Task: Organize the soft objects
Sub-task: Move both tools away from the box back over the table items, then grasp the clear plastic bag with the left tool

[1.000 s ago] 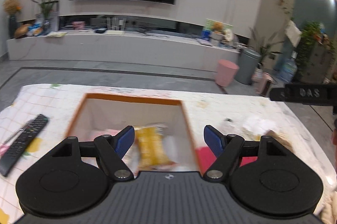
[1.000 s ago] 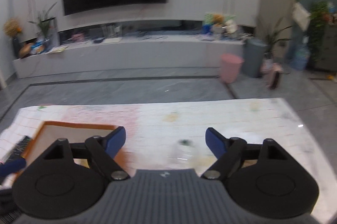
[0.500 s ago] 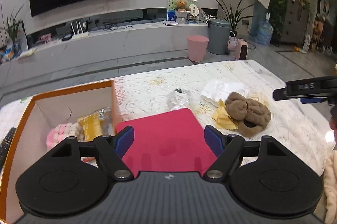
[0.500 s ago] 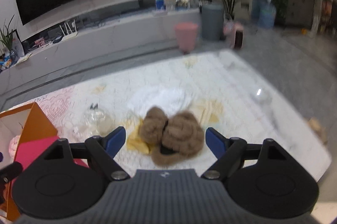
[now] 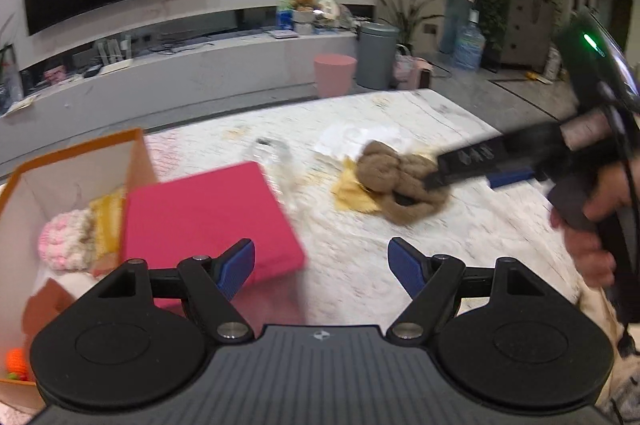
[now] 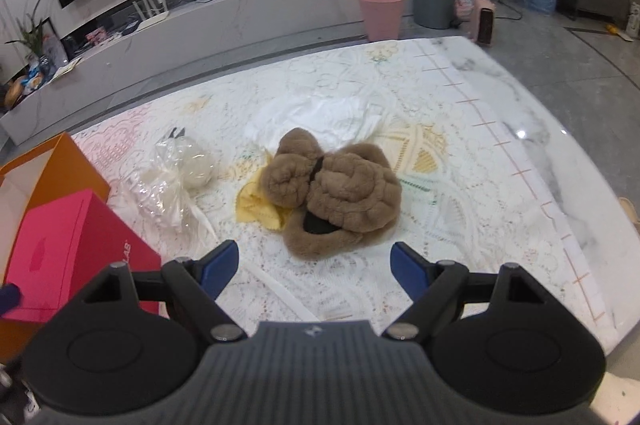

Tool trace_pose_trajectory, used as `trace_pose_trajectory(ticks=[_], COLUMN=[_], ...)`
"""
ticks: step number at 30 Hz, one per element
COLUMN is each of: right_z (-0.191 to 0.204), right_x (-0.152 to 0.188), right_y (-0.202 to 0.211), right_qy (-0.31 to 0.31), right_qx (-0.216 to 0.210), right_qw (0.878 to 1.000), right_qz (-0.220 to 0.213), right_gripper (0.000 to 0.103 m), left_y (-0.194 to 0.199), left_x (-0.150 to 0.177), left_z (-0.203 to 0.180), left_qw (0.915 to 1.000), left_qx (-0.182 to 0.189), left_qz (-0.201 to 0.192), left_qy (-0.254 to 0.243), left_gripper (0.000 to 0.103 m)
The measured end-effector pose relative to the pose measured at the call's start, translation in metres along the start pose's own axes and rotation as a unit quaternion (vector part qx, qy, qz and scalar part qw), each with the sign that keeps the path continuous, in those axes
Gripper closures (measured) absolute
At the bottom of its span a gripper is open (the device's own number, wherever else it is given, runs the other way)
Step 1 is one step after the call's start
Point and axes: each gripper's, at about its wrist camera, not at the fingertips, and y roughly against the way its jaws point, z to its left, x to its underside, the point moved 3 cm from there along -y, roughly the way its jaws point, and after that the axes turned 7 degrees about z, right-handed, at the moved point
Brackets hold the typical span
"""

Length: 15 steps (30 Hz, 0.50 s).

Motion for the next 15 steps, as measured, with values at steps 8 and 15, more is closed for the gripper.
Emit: trace_pose_trajectory(ticks=[8,15], right_z=[-0.013,-0.032], right_x=[-0.018,-0.018], right_y=[-0.008,-0.018], right_qy=[-0.044,-0.061], right_qx=[-0.018,-0.016], right_qw=[0.999,0.998], right_qz=[-0.003,0.004], right_gripper=[0.021,0.021], left_y=[-0.005,0.0], left_x=[0.016,-0.006], left_z=[-0.017,-0.021], left_qw=[0.9972,0.9963], left_qx=[-0.046,-0.034], left_qz=[-0.043,-0.075], left_qy=[-0.039,-0.027], left_gripper=[0.014,0.014])
